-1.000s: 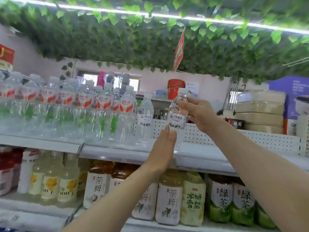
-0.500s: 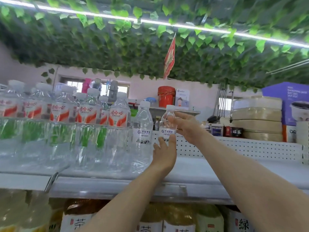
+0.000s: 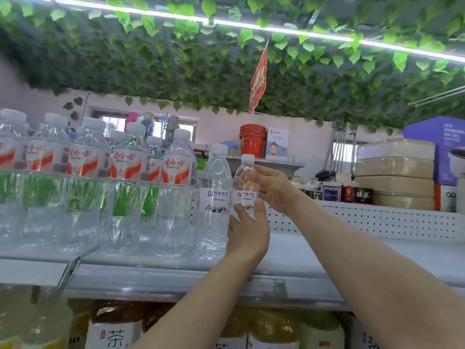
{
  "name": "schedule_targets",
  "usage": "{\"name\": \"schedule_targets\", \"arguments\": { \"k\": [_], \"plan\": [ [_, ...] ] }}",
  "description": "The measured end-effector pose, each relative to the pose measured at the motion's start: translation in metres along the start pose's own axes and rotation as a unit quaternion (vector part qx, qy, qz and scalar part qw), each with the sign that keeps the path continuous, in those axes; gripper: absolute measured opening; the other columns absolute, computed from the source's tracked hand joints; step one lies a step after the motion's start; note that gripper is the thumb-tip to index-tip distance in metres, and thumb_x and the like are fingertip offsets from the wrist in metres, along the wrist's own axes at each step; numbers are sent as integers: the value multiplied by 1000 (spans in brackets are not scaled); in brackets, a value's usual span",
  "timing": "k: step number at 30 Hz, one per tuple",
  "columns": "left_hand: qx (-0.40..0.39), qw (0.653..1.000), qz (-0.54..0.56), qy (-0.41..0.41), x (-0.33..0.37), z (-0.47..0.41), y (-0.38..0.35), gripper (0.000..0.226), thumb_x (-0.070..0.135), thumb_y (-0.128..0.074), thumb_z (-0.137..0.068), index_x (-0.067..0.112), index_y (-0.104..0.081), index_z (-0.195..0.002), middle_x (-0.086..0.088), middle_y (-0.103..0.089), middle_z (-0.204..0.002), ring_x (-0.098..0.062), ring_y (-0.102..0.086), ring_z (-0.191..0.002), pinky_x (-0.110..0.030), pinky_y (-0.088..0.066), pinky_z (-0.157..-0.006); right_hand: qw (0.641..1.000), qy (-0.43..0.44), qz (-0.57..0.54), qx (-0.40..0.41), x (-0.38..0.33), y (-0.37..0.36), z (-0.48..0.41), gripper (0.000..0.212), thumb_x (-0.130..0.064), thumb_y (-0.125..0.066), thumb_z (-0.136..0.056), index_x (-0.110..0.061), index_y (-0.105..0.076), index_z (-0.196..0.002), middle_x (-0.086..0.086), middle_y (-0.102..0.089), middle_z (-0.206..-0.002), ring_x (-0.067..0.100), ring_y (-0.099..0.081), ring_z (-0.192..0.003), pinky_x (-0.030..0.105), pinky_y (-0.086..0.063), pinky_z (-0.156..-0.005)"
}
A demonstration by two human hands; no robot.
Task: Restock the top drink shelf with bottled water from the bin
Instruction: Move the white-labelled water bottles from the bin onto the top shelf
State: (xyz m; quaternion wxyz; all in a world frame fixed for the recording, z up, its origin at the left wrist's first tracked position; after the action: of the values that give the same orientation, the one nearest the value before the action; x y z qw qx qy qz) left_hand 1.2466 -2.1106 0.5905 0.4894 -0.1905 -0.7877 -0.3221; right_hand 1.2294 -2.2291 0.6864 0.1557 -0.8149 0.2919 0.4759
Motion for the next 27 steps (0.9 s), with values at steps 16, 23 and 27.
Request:
{"name": "schedule_targets", "arguments": {
  "k": [16, 23, 27],
  "plan": [
    [9, 1000, -9, -13, -1, 5, 2, 85, 73, -7, -92, 22, 9, -159, -10, 9, -166, -24, 10, -153, -45, 0, -122, 1000, 22, -1, 8, 1, -7, 6, 42, -12, -69, -95, -7, -63, -136, 15, -70, -128, 37, -62, -125, 53, -48, -108],
    [17, 999, -32, -13, -3, 10, 5, 84, 74, -7, -92, 26, 7, -158, -10, 8, -166, -26, 4, -154, -47, -3, -121, 1000, 23, 2, 3, 1, -10, 6, 46, -16, -70, -94, -9, -61, -139, 11, -69, -130, 34, -62, -126, 51, -48, -108],
    [11, 999, -38, -22, -3, 10, 5, 84, 74, -6, -92, 24, 7, -159, -10, 7, -166, -25, 5, -154, -47, -2, -121, 999, 29, -9, -9, -2, -13, 9, 36, -12, -68, -95, -8, -67, -131, 7, -75, -116, 22, -70, -103, 33, -60, -79]
  ]
}}
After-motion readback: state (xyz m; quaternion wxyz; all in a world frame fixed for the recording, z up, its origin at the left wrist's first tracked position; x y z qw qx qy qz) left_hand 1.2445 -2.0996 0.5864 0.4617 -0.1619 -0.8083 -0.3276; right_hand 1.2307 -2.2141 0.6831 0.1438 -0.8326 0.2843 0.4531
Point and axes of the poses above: each hand's wrist, its own z-axis away from the middle knuckle, its own y-axis out of the back of the hand, x = y × z, the point moved 5 cm from there along -z, towards the middle knuckle
